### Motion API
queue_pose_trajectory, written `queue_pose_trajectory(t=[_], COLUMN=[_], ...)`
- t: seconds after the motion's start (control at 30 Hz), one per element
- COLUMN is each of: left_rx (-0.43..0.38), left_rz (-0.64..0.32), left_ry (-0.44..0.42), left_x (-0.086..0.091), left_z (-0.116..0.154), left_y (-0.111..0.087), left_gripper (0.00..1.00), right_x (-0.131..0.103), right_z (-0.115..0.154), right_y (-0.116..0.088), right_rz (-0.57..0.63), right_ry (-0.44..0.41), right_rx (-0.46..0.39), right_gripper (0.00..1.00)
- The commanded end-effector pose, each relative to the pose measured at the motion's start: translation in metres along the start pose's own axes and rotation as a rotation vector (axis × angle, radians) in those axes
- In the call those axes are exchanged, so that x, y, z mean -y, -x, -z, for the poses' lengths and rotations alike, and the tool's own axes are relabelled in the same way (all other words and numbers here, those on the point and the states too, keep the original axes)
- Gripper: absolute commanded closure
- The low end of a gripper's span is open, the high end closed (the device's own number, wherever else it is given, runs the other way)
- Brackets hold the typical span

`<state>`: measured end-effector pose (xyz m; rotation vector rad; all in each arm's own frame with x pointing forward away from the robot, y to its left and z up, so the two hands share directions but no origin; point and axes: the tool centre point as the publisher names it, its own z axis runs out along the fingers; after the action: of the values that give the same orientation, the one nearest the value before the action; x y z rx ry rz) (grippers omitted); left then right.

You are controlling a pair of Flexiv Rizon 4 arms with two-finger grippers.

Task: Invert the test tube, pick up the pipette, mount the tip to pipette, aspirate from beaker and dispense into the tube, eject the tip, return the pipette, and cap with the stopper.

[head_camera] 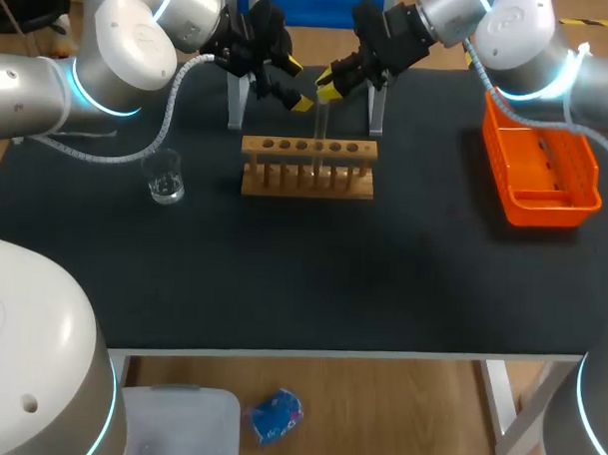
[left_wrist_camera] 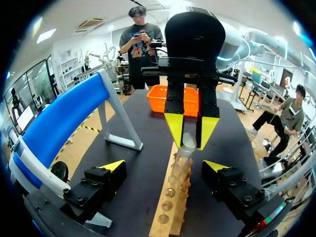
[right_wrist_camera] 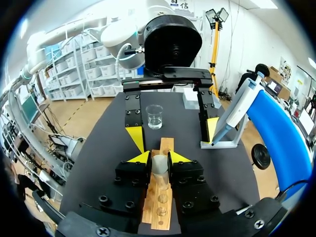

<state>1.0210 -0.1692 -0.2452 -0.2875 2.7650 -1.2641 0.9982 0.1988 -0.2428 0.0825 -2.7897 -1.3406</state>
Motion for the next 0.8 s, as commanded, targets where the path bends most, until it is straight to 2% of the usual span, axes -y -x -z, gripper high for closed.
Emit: queue_pose_trajectory(t=[0.03,0.07,0.1,0.13,0.17,0.2,0.4,0.53,0.8], left_rx=[-0.003,-0.003,-0.003,-0.003,-0.003,-0.003,-0.003,-0.003,-0.003], left_rz=[0.001,0.001,0.001,0.001,0.001,0.001,0.001,0.001,0.001], left_ry=[0.005,0.005,0.005,0.005,0.005,0.005,0.005,0.005,0.005], left_x=[0.001,0.001,0.001,0.001,0.001,0.001,0.001,0.001,0.001], left_z=[0.000,0.000,0.000,0.000,0.000,0.000,0.000,0.000,0.000], left_y=[0.001,0.001,0.001,0.001,0.001,0.001,0.001,0.001,0.001], left_gripper=[0.00,0.00,0.00,0.00,0.00,0.00,0.00,0.00,0.00], right_x=[0.014,0.014,0.014,0.014,0.014,0.013,0.013,0.009,-0.015], right_z=[-0.010,-0.009,-0.008,-0.007,-0.006,-0.005,0.000,0.007,0.023], right_y=[-0.001,-0.001,-0.002,-0.002,-0.002,-0.003,-0.008,-0.011,-0.018], right_rz=[0.001,0.003,0.003,0.004,0.004,0.005,0.008,0.011,0.058], right_ry=[0.001,0.004,0.010,0.013,0.023,0.031,0.052,0.097,0.201], right_rx=[0.002,0.001,0.001,-0.001,-0.007,-0.010,-0.009,0.001,0.009], right_gripper=[1.00,1.00,0.74,0.58,0.10,0.00,0.00,0.00,0.00])
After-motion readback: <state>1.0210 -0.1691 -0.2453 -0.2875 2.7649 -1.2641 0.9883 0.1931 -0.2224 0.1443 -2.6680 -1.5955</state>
